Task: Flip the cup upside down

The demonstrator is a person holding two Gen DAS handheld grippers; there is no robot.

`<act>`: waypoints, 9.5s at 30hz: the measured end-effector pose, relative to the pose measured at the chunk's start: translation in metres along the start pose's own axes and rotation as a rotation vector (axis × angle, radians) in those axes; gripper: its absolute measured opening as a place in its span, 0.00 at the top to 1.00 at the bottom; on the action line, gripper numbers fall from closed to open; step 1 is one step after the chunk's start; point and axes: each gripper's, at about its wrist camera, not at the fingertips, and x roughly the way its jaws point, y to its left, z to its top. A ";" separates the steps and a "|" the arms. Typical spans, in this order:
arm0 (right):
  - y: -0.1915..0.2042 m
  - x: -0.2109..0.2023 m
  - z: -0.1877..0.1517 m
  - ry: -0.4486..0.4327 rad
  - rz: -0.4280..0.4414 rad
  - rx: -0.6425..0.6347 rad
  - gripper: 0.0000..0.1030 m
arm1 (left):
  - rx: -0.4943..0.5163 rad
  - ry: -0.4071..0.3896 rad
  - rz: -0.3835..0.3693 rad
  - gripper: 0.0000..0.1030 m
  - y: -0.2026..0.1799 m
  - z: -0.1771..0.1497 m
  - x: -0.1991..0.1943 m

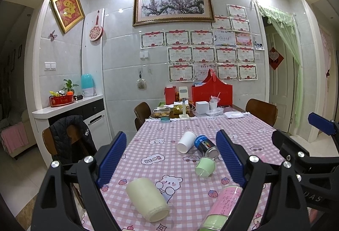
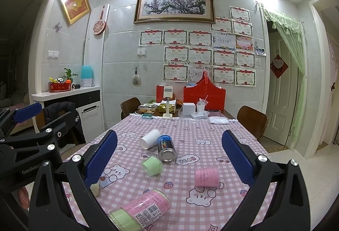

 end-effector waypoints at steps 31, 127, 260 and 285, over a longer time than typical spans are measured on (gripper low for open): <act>-0.101 0.084 -0.033 0.226 -0.138 0.124 0.08 | 0.075 0.448 -0.255 0.18 -0.097 -0.019 0.167; -0.085 0.277 -0.098 0.788 0.186 0.756 0.08 | -0.015 0.766 -0.132 0.35 -0.024 -0.066 0.313; -0.004 -0.007 0.011 0.009 0.036 -0.021 0.08 | 0.001 -0.026 -0.061 0.27 0.001 0.015 -0.003; -0.003 -0.004 0.007 0.014 0.039 -0.018 0.08 | 0.000 -0.029 -0.052 0.27 0.002 0.016 -0.002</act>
